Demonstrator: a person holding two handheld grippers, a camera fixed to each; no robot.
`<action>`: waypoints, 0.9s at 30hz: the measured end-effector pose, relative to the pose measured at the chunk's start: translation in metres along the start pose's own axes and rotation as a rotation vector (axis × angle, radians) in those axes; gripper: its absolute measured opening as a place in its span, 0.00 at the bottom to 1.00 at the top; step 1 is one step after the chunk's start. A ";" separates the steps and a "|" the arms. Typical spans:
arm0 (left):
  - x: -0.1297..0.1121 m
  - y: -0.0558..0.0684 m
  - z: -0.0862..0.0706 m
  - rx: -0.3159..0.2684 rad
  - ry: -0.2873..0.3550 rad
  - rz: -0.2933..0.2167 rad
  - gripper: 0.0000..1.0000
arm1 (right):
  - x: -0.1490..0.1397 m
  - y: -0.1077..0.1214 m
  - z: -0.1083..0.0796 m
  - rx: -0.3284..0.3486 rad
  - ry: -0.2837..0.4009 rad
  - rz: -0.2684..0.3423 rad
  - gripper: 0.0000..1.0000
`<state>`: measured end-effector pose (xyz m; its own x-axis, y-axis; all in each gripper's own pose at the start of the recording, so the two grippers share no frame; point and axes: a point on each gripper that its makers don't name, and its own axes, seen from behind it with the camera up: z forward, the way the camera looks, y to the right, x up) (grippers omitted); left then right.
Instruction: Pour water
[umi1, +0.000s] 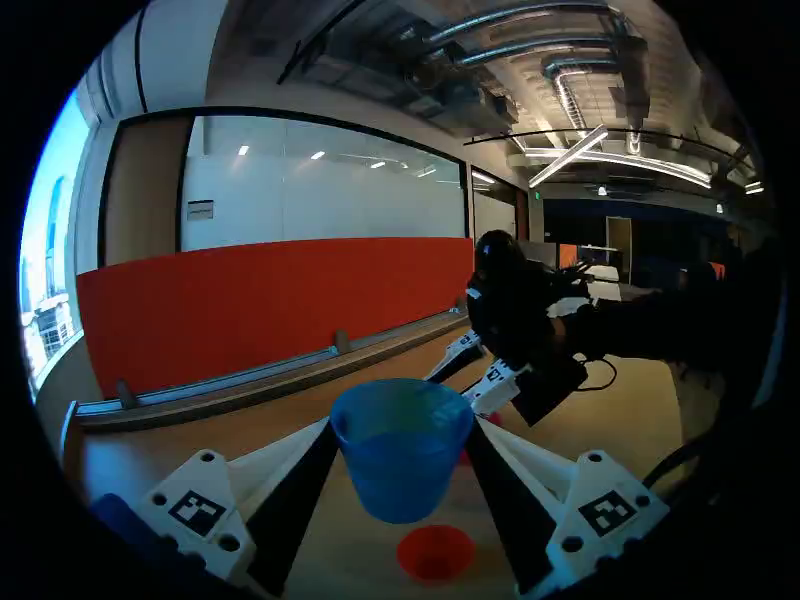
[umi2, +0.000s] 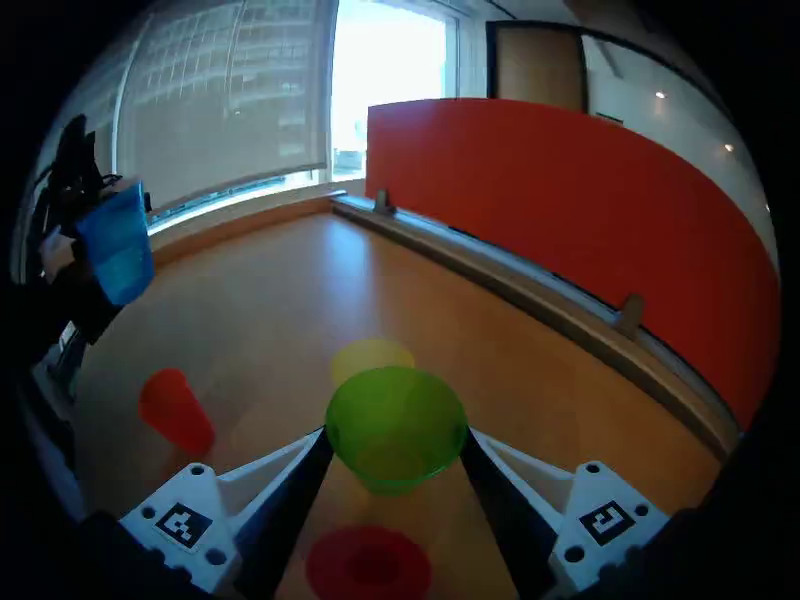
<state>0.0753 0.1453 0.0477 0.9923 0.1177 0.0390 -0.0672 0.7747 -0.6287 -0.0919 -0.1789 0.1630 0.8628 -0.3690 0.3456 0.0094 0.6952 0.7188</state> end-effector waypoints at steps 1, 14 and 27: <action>0.000 0.000 0.000 0.001 -0.001 -0.001 0.86 | 0.004 -0.001 -0.003 -0.001 0.014 -0.003 0.93; -0.002 -0.002 -0.001 0.002 -0.008 -0.007 0.86 | 0.052 -0.022 -0.043 -0.022 0.197 -0.030 0.92; -0.002 -0.001 -0.001 -0.004 -0.008 -0.011 0.87 | 0.099 -0.048 -0.078 -0.031 0.368 -0.059 0.92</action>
<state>0.0730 0.1440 0.0473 0.9921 0.1144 0.0520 -0.0561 0.7735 -0.6313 0.0319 -0.2010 0.1154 0.9841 -0.1669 0.0599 0.0754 0.6995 0.7107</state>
